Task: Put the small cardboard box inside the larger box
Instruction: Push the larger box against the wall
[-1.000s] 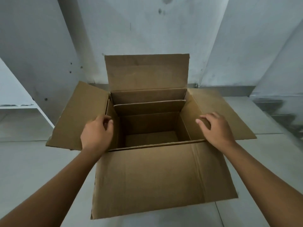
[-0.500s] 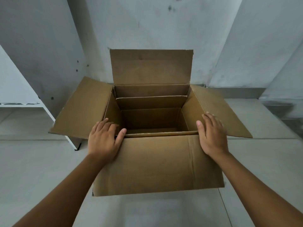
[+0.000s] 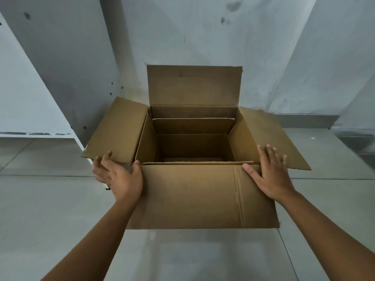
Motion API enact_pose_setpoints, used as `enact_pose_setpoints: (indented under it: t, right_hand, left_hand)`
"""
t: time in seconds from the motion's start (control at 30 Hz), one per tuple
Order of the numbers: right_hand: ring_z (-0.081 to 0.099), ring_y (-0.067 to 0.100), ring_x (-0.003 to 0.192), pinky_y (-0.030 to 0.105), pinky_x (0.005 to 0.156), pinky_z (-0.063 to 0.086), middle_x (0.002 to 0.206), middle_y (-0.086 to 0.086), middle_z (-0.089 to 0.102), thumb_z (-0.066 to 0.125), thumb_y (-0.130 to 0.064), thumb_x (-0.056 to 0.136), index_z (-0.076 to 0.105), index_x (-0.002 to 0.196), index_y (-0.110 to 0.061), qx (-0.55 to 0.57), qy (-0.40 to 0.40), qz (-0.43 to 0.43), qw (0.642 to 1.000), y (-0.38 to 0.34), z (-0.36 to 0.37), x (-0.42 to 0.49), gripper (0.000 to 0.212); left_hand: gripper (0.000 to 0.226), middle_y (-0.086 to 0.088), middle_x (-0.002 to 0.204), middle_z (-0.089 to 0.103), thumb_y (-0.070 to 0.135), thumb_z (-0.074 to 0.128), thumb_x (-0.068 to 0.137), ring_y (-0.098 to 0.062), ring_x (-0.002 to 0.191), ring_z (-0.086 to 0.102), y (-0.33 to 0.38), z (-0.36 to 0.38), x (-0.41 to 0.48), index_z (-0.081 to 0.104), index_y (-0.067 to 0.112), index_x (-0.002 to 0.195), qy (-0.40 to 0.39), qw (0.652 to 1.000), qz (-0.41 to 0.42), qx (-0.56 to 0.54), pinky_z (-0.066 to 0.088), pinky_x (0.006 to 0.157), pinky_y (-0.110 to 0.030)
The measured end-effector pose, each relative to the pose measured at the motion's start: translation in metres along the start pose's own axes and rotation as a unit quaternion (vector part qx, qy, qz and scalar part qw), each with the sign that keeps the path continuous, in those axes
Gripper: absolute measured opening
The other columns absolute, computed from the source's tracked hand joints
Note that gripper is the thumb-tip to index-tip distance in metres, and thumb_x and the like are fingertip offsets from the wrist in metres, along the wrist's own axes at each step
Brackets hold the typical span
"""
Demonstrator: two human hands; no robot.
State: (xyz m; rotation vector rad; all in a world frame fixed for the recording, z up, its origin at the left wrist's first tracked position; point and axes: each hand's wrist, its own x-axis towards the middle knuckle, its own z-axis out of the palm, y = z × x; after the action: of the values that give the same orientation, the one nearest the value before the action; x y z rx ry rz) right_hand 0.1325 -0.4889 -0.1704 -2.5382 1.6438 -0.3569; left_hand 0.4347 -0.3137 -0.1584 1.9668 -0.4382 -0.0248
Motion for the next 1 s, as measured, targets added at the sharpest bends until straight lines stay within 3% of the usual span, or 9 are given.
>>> enact_pose_setpoints:
  t: [0.13,0.23,0.3,0.4,0.73,1.0]
  right_hand:
    - [0.004,0.028,0.146,0.049,0.118,0.003,0.158,0.012,0.01,0.016,-0.077,0.069,0.005,0.148,-0.013,0.006,-0.012,0.02,1.0,-0.004,0.001,0.007,0.102]
    - [0.008,0.029,0.146,0.049,0.117,0.006,0.158,0.013,0.013,0.015,-0.078,0.068,0.01,0.147,-0.012,0.005,-0.001,0.027,1.0,-0.01,0.007,0.016,0.104]
    - [0.01,0.029,0.145,0.049,0.117,0.009,0.157,0.013,0.016,0.017,-0.078,0.068,0.013,0.147,-0.011,0.014,0.009,0.027,1.0,-0.017,0.012,0.024,0.104]
    - [0.012,0.03,0.145,0.049,0.117,0.012,0.157,0.014,0.017,0.018,-0.079,0.067,0.014,0.146,-0.01,0.023,0.016,0.028,0.999,-0.031,0.019,0.04,0.105]
    - [0.004,0.031,0.146,0.047,0.118,0.007,0.158,0.014,0.007,0.019,-0.08,0.067,0.004,0.148,-0.012,0.041,-0.019,0.03,0.999,-0.075,0.033,0.096,0.106]
    - [0.007,0.031,0.145,0.047,0.117,0.008,0.158,0.012,0.011,0.02,-0.079,0.067,0.009,0.147,-0.013,0.048,-0.01,0.017,0.999,-0.105,0.05,0.151,0.104]
  left_hand:
    - [0.077,-0.016,0.145,0.013,0.009,0.068,0.079,-0.019,0.126,0.03,0.004,-0.001,0.008,0.019,0.009,0.139,0.011,0.995,-0.054,-0.08,0.026,0.1,-0.014]
    - [0.073,-0.011,0.141,0.025,0.004,0.067,0.08,-0.01,0.104,0.048,0.008,0.005,0.02,0.023,0.014,0.137,0.05,0.986,-0.077,-0.142,0.039,0.083,-0.003]
    - [0.066,-0.006,0.132,0.043,0.005,0.064,0.082,-0.011,0.098,0.056,0.008,0.009,0.03,0.028,0.016,0.136,0.05,0.977,-0.089,-0.185,0.044,0.082,-0.012]
    - [0.042,-0.005,0.118,0.06,0.014,0.059,0.086,-0.014,0.099,0.059,0.009,0.015,0.05,0.047,0.012,0.126,0.042,0.99,-0.056,-0.121,0.047,0.087,-0.027]
    - [0.024,-0.015,0.1,0.068,0.022,0.057,0.088,-0.019,0.081,0.052,0.022,0.027,0.132,0.063,0.006,0.105,0.061,0.997,-0.056,0.001,0.04,0.074,-0.031]
    - [0.02,-0.014,0.087,0.067,0.023,0.058,0.087,-0.026,0.078,0.058,0.014,0.036,0.186,0.065,0.005,0.091,0.063,0.996,-0.054,0.032,0.044,0.071,-0.033]
